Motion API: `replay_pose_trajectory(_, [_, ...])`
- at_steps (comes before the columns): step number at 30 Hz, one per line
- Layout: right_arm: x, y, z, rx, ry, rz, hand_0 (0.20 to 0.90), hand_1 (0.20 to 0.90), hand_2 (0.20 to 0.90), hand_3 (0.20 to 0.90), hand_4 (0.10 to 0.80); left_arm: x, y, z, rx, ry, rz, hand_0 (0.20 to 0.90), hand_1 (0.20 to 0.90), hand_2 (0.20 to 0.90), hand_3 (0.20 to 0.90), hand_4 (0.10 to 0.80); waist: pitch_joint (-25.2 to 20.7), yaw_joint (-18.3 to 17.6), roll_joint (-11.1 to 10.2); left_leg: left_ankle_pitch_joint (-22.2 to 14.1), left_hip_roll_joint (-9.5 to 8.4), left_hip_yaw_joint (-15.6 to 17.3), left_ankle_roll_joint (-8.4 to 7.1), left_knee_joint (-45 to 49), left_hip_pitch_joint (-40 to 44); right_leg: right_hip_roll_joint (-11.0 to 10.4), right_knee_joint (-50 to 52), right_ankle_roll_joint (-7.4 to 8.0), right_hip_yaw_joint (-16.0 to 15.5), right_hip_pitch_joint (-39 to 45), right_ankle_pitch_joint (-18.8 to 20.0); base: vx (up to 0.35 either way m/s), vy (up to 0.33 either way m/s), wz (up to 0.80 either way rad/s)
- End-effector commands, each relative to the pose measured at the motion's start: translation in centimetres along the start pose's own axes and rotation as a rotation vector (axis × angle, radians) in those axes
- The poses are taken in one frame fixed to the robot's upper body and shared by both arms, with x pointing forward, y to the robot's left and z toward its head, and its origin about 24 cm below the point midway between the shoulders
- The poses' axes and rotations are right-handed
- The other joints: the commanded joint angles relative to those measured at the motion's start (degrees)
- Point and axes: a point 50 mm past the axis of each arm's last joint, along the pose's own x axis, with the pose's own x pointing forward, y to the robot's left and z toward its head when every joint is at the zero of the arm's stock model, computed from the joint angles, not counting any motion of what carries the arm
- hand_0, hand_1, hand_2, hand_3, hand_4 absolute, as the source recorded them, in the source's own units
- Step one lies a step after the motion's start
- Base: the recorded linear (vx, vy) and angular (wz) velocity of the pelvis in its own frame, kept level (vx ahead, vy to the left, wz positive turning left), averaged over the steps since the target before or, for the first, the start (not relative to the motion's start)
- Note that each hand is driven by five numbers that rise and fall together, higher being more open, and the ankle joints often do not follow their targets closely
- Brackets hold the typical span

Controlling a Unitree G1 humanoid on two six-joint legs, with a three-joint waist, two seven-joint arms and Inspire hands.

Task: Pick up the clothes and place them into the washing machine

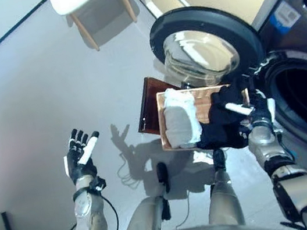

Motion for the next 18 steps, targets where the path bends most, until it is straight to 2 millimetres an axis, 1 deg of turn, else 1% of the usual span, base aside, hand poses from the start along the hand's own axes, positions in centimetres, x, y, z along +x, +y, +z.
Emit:
replay_pose_trajectory(1, [1.3,-1.2,3.1,-0.138,-0.132,-0.034,0.9,0.9,0.9,0.9,0.8,1.5,0.0,4.6,0.024,-0.225,-0.035,0.9,0.9,0.9,0.9,0.8,-2.2,1.8,0.6,-1.5,0.91,-1.3,-6.11,-0.4,-0.2,-1.1,5.6,-0.59,-1.3,1.4,-3.7,-0.045,-0.039,0.22])
replay_pose_trajectory(3, [1.6,-1.2,3.3,-0.16,-0.124,-0.037,0.9,0.9,0.9,0.9,0.8,1.5,-0.2,4.9,0.022,-0.236,-0.043,0.9,0.9,0.9,0.9,0.8,-2.0,2.0,0.6,-1.3,0.98,-1.5,-6.21,-0.4,-0.6,-1.0,5.8,-0.67,-1.5,0.9,-3.8,-0.043,-0.023,0.16])
replay_pose_trajectory(4, [2.0,-1.3,3.5,-0.217,-0.108,-0.044,0.9,0.9,0.9,0.9,0.8,1.5,-0.4,5.3,0.014,-0.245,-0.057,0.9,0.9,0.9,0.9,0.8,-1.6,2.4,0.5,-1.0,0.92,-1.8,-6.28,-0.4,-1.3,-0.9,6.2,-0.76,-1.6,0.2,-3.7,-0.03,-0.011,0.11])
replay_pose_trajectory(5, [2.0,-1.3,3.5,-0.217,-0.108,-0.044,0.9,0.9,0.9,0.9,0.8,1.5,-0.4,5.3,0.014,-0.245,-0.057,0.9,0.9,0.9,0.9,0.8,-1.6,2.4,0.5,-1.0,0.92,-1.8,-6.28,-0.4,-1.3,-0.9,6.2,-0.76,-1.6,0.2,-3.7,-0.058,-0.011,0.15])
replay_pose_trajectory(6, [2.5,-1.6,3.9,-0.262,-0.097,-0.055,0.9,0.9,0.9,0.9,0.8,1.5,-0.5,5.3,0.005,-0.242,-0.064,0.9,0.9,0.9,0.9,0.8,-1.1,2.7,0.6,-0.8,0.85,-2.0,-6.28,-0.4,-2.1,-0.7,6.3,-0.87,-1.7,-0.5,-3.6,-0.043,0.01,0.04])
replay_pose_trajectory(9, [3.1,-2.1,4.5,-0.285,-0.074,-0.076,0.9,0.9,0.9,0.9,0.8,1.5,-0.7,5.5,0.003,-0.248,-0.075,0.9,0.9,0.9,0.9,0.8,-0.1,3.1,1.0,-0.7,0.8,-2.0,-6.2,-0.4,-3.1,-0.5,6.3,-0.88,-1.7,-1.5,-3.4,-0.047,0.028,0.0])
replay_pose_trajectory(11, [3.4,-2.4,5.2,-0.286,-0.076,-0.09,0.9,0.9,0.9,0.9,0.8,1.4,-1.1,5.9,-0.01,-0.264,-0.093,0.9,0.9,0.9,0.9,0.8,0.8,3.4,1.3,-0.4,0.8,-2.2,-6.08,-0.4,-4.0,-0.5,6.7,-0.9,-1.6,-2.6,-3.3,-0.04,0.036,-0.02])
replay_pose_trajectory(14, [4.0,-3.5,5.9,-0.303,-0.059,-0.13,0.9,0.9,0.9,0.9,0.8,1.3,-2.0,6.3,-0.028,-0.28,-0.134,0.9,0.9,0.9,0.9,0.8,2.3,3.8,1.9,0.1,0.63,-2.4,-6.09,-0.4,-5.6,-0.9,7.0,-0.83,-1.9,-4.0,-3.1,-0.045,0.035,0.09])
replay_pose_trajectory(16, [4.4,-4.7,6.3,-0.344,-0.039,-0.168,0.9,0.9,0.9,0.9,0.8,1.2,-2.5,6.5,-0.029,-0.286,-0.161,0.9,0.9,0.9,0.9,0.8,3.2,4.1,2.3,0.3,0.34,-2.6,-6.14,-0.4,-6.7,-1.2,7.0,-0.74,-2.1,-4.8,-2.9,-0.035,0.026,0.11])
replay_pose_trajectory(17, [4.5,-4.7,6.4,-0.344,-0.04,-0.169,0.9,0.9,0.9,0.9,0.8,1.2,-2.5,6.5,-0.03,-0.286,-0.161,0.9,0.9,0.9,0.9,0.8,3.1,4.1,2.3,0.3,0.34,-2.6,-6.14,-0.4,-6.7,-1.2,7.0,-0.74,-2.1,-4.9,-2.9,-0.019,0.025,0.1])
replay_pose_trajectory(18, [4.7,-5.6,6.7,-0.371,-0.024,-0.196,0.9,0.9,0.9,0.9,0.8,1.2,-2.9,6.6,-0.035,-0.289,-0.179,0.9,0.9,0.9,0.9,0.8,3.6,4.4,2.7,0.5,0.19,-2.7,-6.2,-0.4,-7.3,-1.4,7.0,-0.67,-2.3,-5.2,-2.7,-0.012,0.032,0.15])
